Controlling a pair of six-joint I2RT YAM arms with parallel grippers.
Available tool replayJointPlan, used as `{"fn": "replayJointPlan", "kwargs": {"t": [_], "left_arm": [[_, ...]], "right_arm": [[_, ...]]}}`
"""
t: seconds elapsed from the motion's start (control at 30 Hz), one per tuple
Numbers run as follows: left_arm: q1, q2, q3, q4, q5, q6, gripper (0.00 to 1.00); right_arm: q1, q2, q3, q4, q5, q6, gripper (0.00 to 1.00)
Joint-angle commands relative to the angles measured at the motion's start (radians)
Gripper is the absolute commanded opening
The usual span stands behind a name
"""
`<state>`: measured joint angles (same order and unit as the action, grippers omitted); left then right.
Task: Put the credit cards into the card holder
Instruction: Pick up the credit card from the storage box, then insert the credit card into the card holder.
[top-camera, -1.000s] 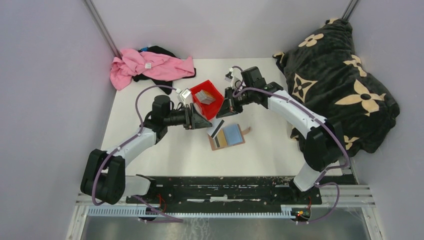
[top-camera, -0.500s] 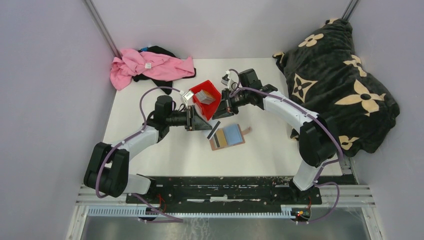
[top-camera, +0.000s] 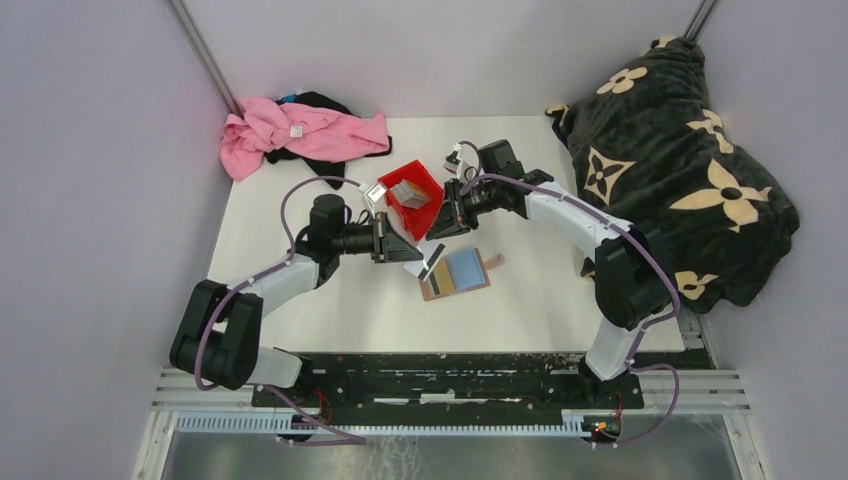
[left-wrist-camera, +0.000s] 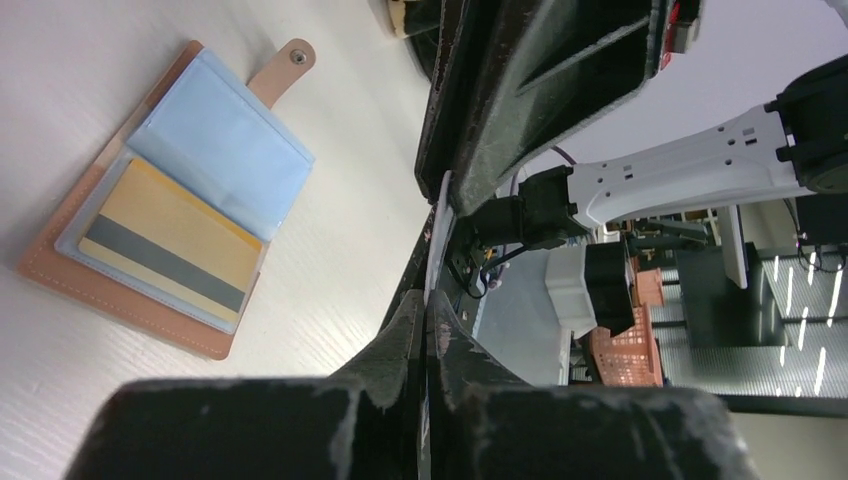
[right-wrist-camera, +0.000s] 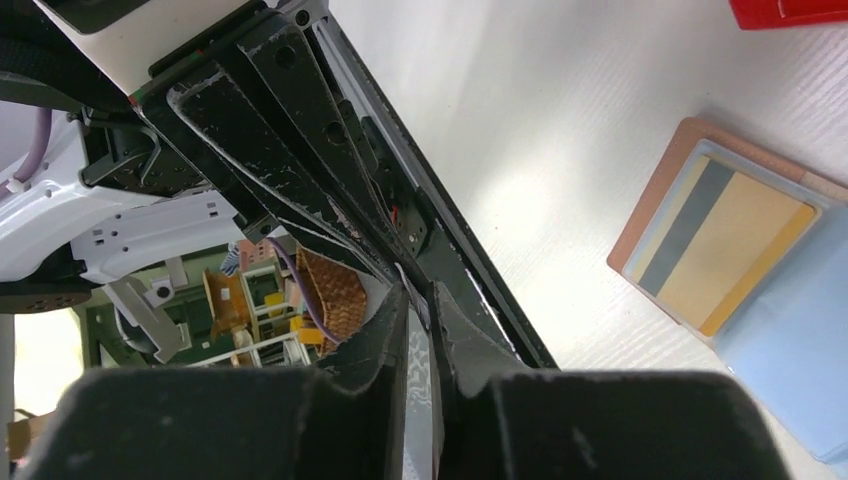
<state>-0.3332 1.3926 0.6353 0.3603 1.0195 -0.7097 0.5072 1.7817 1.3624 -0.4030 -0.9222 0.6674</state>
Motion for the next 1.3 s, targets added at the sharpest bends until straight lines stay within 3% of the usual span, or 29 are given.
{"fn": "replayJointPlan", "kwargs": {"t": [0.0, 0.13, 0.27, 0.43, 0.6, 0.7, 0.8, 1.27], "left_arm": [[-0.004, 0.003, -0.055, 0.066, -0.103, -0.074, 0.03], [-0.019, -0.032, -0.141, 0.127, -0.282, -0.169, 0.03], [-0.089, -0.074, -0.205, 0.132, -0.506, -0.238, 0.03], [-0.221, -0.064, -0.210, 0.142, -0.748, -0.309, 0.03], [-0.327, -0.004, -0.168, 0.146, -0.924, -0.354, 0.03], [-0.371, 0.024, -0.150, 0.144, -1.025, -0.385, 0.03], [-0.405, 0.060, -0.140, 0.154, -1.103, -0.411, 0.03], [-0.472, 0.230, -0.103, 0.302, -1.201, -0.522, 0.03]], "right_arm": [[-0.014, -0.009, 0.020, -0.019, 0.051, -0.034, 0.25], [-0.018, -0.013, 0.056, -0.127, 0.190, -0.104, 0.40], [-0.018, -0.039, 0.048, -0.161, 0.340, -0.128, 0.43], [-0.018, -0.081, 0.015, -0.236, 0.638, -0.168, 0.43], [-0.018, -0.100, -0.032, -0.295, 0.846, -0.185, 0.31], [-0.017, -0.094, -0.053, -0.300, 0.902, -0.192, 0.13], [-0.015, -0.073, -0.057, -0.304, 0.922, -0.202, 0.02], [0.003, 0.021, -0.073, -0.282, 0.925, -0.198, 0.01]]}}
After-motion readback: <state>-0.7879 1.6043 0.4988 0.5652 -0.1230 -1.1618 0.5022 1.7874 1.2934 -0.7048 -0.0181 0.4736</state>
